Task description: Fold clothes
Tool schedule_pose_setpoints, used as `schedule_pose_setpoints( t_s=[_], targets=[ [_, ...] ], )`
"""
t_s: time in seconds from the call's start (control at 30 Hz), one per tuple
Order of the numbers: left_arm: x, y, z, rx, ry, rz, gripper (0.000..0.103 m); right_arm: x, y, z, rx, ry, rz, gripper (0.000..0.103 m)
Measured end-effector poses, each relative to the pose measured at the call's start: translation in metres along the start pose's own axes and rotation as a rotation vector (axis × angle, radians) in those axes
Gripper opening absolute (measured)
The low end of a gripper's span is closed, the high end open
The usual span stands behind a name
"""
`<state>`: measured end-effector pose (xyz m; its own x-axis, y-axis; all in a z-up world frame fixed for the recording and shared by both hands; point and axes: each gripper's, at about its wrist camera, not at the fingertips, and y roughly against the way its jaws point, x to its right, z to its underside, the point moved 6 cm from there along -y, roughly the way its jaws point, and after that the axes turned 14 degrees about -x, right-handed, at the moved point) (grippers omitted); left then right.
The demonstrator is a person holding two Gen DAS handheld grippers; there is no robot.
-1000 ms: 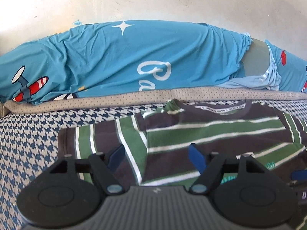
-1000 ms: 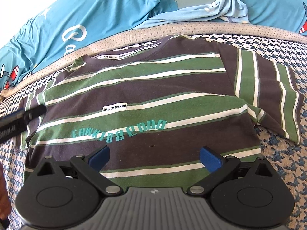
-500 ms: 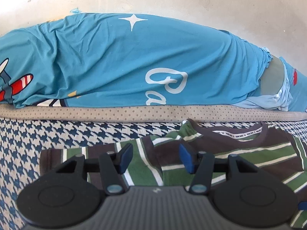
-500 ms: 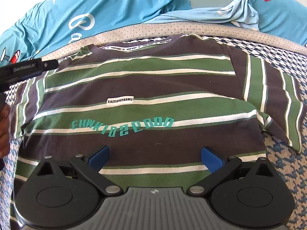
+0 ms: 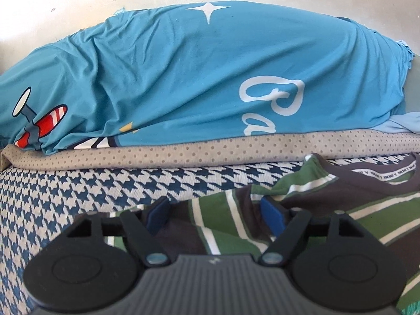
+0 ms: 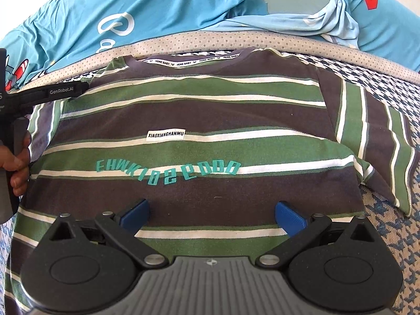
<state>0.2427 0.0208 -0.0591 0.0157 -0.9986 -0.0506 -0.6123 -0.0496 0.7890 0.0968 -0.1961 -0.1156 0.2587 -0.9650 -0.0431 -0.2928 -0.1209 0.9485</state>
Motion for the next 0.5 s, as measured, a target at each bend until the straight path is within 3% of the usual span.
schedule_pose_setpoints(
  t_s=[0.17,0.23,0.3,0.4,0.47,0.5],
  targets=[
    [-0.015,-0.005,-0.003,0.006,0.063,-0.06,0.08,0.001,0.0,0.0,0.001,0.003,-0.001,0.103],
    [-0.025,-0.008,-0.005,-0.006,0.094,-0.062,0.086,0.002,0.0,0.0,0.001,0.005,-0.002,0.103],
    [-0.028,-0.009,-0.005,-0.01,0.096,-0.065,0.087,0.002,0.0,0.001,0.0,0.007,-0.001,0.103],
    [-0.025,-0.004,-0.005,-0.006,0.079,-0.128,0.087,0.002,0.002,0.004,-0.007,0.007,-0.006,0.103],
    [-0.029,0.002,-0.003,-0.019,0.103,-0.153,0.074,0.003,0.003,0.008,-0.016,0.008,-0.014,0.103],
    [-0.033,0.005,-0.002,-0.03,0.122,-0.157,0.073,0.003,0.004,0.011,-0.021,0.009,-0.02,0.103]
  ],
)
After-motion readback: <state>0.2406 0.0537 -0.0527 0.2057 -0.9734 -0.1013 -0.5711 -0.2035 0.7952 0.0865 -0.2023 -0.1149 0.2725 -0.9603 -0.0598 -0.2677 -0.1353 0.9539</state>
